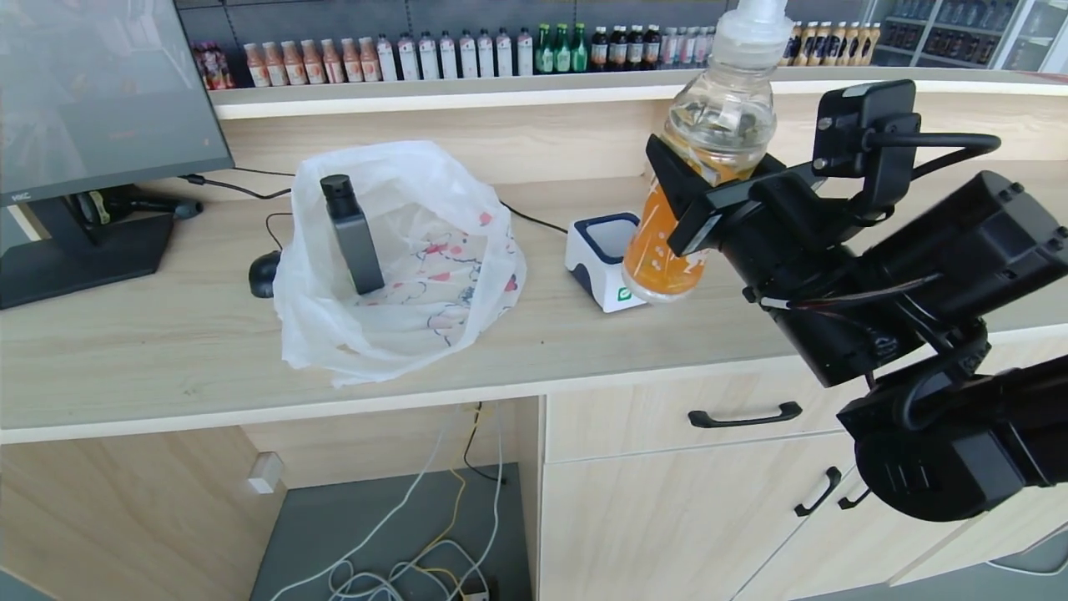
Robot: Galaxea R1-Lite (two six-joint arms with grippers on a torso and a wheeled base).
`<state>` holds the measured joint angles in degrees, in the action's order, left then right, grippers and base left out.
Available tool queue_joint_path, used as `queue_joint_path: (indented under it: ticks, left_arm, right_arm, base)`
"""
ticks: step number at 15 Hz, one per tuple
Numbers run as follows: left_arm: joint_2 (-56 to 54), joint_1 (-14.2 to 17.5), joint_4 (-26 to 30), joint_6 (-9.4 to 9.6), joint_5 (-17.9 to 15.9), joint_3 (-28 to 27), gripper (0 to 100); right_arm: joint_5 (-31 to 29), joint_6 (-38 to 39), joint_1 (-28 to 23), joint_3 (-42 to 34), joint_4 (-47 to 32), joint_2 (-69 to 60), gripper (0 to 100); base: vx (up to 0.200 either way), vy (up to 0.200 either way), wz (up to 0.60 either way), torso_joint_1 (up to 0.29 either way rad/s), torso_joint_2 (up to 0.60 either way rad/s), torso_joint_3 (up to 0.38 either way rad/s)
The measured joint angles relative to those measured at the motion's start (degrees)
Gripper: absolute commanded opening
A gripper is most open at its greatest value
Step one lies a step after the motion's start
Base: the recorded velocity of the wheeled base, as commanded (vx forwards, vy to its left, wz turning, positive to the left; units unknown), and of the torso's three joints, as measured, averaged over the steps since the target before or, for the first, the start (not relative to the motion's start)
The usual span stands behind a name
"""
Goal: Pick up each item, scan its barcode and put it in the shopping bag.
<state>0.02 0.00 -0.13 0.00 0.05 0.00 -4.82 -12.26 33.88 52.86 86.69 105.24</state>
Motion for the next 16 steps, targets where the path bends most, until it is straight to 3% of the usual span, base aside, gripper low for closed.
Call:
queue_joint_path:
  ticks: [13, 16]
  left_arm:
    - [0.00, 0.00, -0.02, 0.11, 0.00, 0.00, 100]
    - [0.00, -0.10, 0.02, 0.18, 0.02, 0.00, 100]
  right_arm:
    - [-2.29, 1.49, 1.04, 2.86, 0.18, 1.89, 0]
    - [-2.29, 1.43, 1.51, 4.04, -0.09, 2.45, 0]
  base:
    - [0.000, 0.200, 0.00, 0.003, 0.00, 0.003]
    - [0.000, 0.000, 0.00, 0.000, 0.00, 0.000]
